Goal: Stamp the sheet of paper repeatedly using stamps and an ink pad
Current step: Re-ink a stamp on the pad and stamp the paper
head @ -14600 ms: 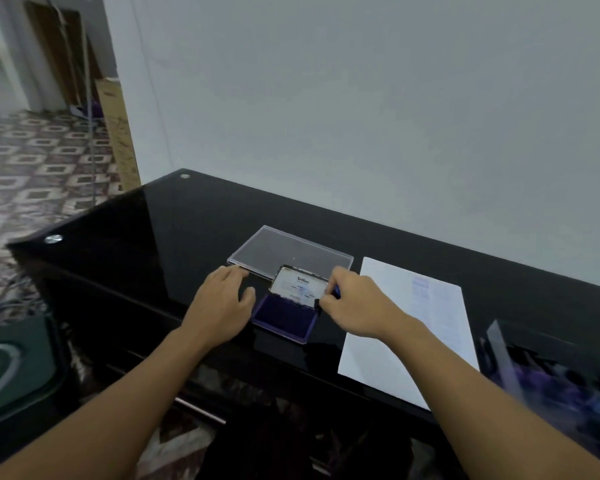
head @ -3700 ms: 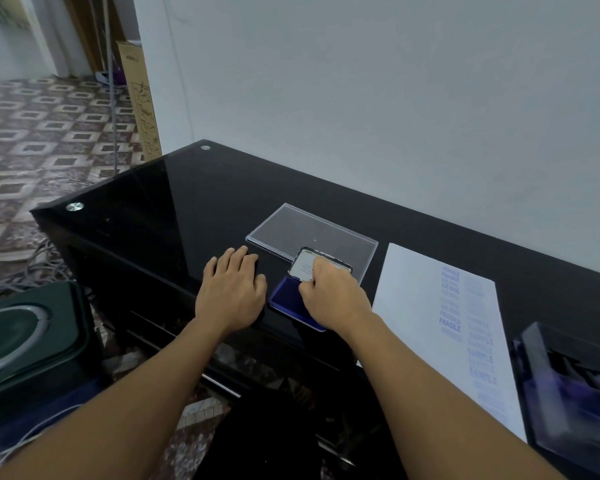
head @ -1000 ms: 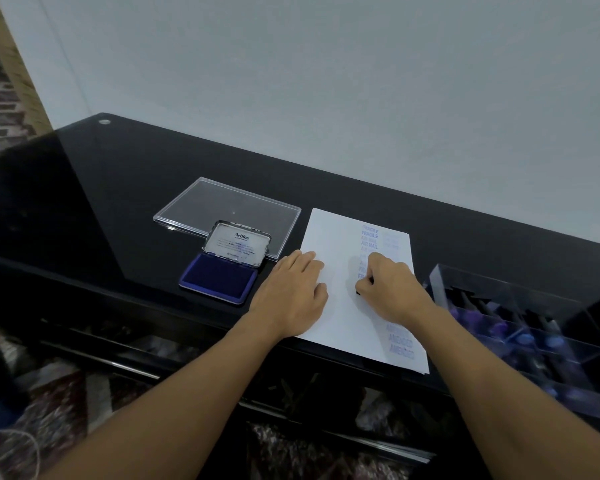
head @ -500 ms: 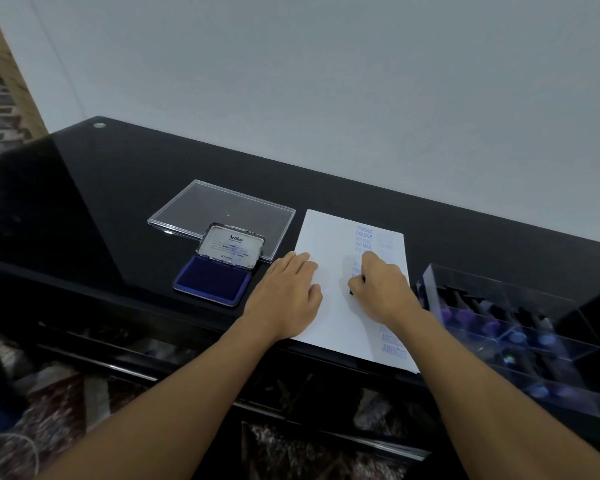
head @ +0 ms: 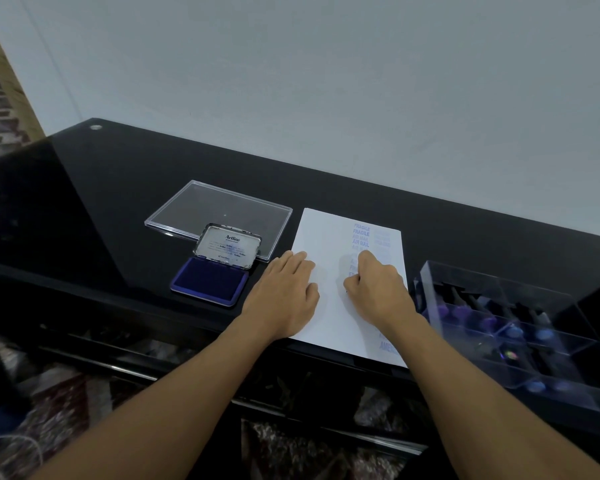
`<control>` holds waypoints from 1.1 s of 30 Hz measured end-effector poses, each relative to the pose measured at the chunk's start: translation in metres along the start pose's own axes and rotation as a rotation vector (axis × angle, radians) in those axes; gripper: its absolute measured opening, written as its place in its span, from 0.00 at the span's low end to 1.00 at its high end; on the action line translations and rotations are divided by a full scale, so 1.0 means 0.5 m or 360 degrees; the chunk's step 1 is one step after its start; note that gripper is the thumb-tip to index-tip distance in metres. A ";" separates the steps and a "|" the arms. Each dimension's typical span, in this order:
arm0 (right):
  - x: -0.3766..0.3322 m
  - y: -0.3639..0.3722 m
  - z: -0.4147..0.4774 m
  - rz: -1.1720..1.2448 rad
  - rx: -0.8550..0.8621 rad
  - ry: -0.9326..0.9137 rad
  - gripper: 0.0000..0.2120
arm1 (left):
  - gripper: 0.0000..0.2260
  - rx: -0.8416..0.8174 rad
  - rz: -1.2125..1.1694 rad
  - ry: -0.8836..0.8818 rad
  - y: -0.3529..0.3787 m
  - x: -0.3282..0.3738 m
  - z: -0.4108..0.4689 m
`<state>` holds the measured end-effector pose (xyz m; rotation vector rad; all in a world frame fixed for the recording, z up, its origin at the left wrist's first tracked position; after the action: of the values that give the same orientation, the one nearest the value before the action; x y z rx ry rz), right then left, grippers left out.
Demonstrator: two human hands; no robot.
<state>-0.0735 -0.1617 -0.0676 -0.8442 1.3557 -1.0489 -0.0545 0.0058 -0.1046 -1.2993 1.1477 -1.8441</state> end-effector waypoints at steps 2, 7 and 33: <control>0.001 0.003 -0.003 -0.0008 0.0026 -0.0010 0.11 | 0.21 -0.0001 -0.0002 -0.0006 0.001 -0.001 0.000; -0.001 0.004 -0.009 -0.0015 0.0054 -0.0041 0.07 | 0.21 0.0006 0.0000 -0.0010 0.004 -0.002 0.002; 0.000 -0.019 -0.001 0.0005 -0.0142 -0.0074 0.07 | 0.21 0.0027 -0.0073 -0.0040 0.003 -0.005 0.002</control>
<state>-0.0750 -0.1648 -0.0589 -0.9266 1.3722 -0.9667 -0.0526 0.0069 -0.1067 -1.3458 1.0952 -1.8615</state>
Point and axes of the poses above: each hand's wrist, its own z-axis towards the middle knuckle, its own y-axis out of the palm, x = y × z, the point moved 3 cm from there along z, towards the middle knuckle, and after that the axes turned 10 degrees about -y, right-handed, at the moved point
